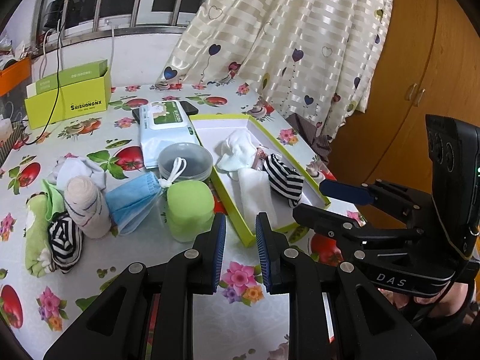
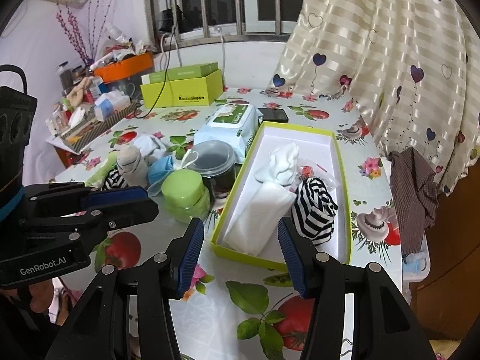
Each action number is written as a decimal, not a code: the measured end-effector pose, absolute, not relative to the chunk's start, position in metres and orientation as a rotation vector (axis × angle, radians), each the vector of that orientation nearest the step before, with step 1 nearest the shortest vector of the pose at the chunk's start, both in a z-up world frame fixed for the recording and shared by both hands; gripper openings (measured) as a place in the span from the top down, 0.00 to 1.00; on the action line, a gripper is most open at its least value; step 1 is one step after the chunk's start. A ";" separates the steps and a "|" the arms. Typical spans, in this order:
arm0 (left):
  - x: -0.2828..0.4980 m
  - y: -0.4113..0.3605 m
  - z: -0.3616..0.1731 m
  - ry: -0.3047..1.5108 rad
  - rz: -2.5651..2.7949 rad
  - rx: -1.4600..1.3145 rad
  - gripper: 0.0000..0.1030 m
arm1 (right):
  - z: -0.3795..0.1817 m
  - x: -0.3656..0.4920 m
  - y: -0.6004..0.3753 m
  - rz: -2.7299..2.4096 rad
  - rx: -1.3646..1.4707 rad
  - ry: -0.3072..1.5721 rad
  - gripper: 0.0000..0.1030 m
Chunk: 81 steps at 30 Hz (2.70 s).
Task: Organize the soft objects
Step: 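Withdraw both grippers from the tray, then move the left gripper to the green rabbit cloth while the right approaches the cream rolled sock, then close the left gripper on the rabbit cloth while the right closes on the rolled sock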
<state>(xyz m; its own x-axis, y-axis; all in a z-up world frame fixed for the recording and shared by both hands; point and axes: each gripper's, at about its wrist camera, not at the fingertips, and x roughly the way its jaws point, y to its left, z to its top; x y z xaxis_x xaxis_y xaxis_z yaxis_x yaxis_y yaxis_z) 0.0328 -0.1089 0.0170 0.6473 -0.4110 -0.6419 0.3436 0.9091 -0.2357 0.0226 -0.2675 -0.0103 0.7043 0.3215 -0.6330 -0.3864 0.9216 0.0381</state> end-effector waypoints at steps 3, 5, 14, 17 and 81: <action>0.033 -0.105 0.018 0.749 -0.422 -0.100 0.79 | -0.010 0.024 -0.264 0.400 -0.106 0.683 0.50; 0.034 -0.101 0.019 0.747 -0.417 -0.103 0.79 | -0.009 0.024 -0.261 0.405 -0.109 0.682 0.50; 0.036 -0.084 0.023 0.727 -0.375 -0.119 0.79 | -0.005 0.028 -0.248 0.436 -0.123 0.669 0.50; 0.037 -0.075 0.024 0.724 -0.356 -0.127 0.79 | -0.003 0.031 -0.242 0.451 -0.128 0.663 0.50; 0.074 0.112 -0.054 0.830 0.055 -0.349 0.56 | -0.031 0.094 -0.070 0.769 -0.253 0.719 0.43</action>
<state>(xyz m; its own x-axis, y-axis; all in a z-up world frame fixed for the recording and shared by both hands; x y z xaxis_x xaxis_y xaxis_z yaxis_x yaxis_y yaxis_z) 0.0743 0.1119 -0.0539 0.6771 -0.0876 -0.7306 -0.1830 0.9416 -0.2825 0.0945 -0.0698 -0.0314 0.4976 0.5449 -0.6749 -0.7097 0.7031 0.0444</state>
